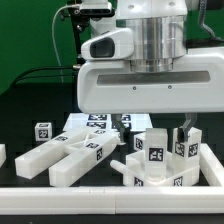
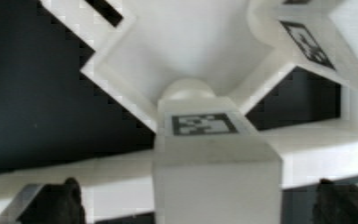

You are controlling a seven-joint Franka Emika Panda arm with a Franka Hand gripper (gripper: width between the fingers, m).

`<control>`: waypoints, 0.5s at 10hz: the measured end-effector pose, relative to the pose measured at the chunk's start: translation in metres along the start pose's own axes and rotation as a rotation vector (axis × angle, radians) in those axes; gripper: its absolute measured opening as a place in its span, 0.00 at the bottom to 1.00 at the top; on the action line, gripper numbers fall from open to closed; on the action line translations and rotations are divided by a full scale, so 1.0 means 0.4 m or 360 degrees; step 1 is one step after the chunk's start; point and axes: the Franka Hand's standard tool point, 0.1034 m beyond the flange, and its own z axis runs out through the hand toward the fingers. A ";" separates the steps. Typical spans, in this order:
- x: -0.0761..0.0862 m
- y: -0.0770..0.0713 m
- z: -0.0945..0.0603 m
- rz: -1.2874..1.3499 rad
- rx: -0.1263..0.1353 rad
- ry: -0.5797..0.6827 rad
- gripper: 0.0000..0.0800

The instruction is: Assemble chair

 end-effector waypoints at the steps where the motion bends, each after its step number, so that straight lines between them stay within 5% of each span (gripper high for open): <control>1: 0.002 -0.001 0.001 0.0022 0.0000 0.0012 0.71; 2: 0.002 0.001 0.002 0.0021 -0.0001 0.0011 0.46; 3: 0.002 0.000 0.001 0.0027 0.0000 0.0012 0.35; 5: 0.002 -0.001 0.002 0.0316 0.0004 0.0011 0.35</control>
Offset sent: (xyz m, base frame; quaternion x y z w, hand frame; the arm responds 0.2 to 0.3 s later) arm 0.0000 0.0000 0.0000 0.0000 0.0000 0.1938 0.9810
